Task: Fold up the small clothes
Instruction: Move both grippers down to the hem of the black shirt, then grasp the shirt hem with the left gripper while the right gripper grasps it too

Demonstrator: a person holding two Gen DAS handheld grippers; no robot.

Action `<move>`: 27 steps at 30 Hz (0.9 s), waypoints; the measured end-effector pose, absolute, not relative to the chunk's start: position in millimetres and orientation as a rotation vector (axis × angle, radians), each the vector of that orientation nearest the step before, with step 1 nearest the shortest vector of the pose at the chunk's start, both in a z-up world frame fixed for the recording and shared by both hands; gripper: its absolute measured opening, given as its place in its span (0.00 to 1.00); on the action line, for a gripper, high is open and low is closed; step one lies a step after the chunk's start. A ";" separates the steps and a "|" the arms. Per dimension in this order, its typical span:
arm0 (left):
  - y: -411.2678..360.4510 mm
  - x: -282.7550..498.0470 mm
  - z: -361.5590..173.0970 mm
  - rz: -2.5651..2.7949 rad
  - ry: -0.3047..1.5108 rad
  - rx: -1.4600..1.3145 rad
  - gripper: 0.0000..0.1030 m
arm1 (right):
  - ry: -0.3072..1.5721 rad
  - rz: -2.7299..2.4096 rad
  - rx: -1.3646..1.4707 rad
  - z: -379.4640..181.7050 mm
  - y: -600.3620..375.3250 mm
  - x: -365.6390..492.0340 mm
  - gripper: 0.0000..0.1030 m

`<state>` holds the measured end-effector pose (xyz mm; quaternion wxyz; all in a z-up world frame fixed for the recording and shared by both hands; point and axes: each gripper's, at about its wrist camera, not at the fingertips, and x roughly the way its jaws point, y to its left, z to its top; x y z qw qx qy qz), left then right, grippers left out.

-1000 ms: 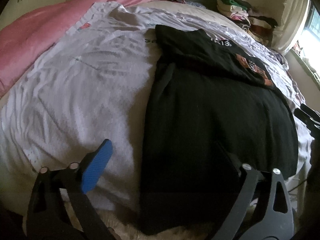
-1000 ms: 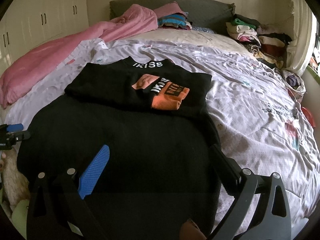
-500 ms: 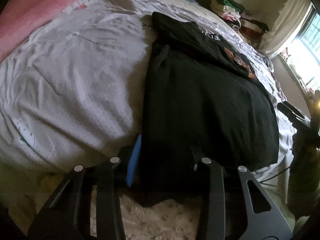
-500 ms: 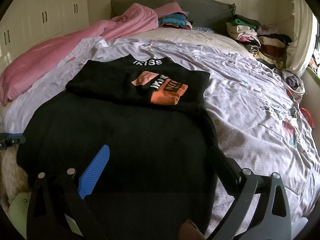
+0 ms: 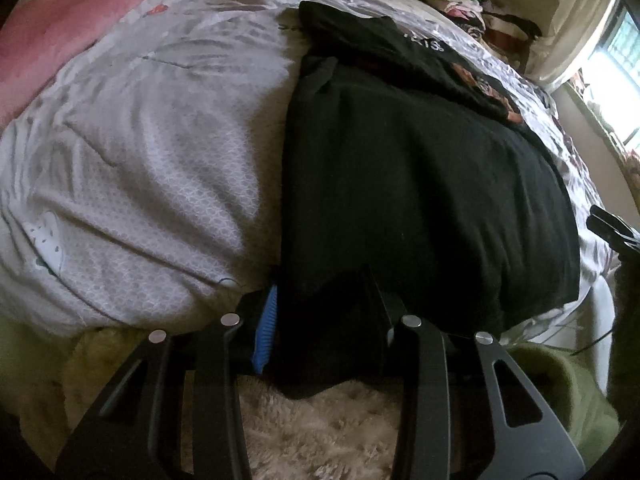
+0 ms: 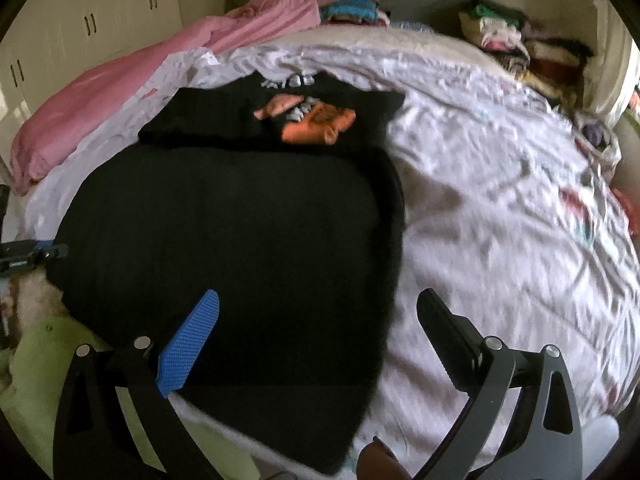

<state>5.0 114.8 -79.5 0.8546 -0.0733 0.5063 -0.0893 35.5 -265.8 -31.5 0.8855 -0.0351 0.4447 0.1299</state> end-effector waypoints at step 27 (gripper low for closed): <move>118.0 1.9 -82.9 -0.178 1.066 -0.164 0.22 | 1.160 0.376 -0.004 -79.8 -283.5 -7.1 0.08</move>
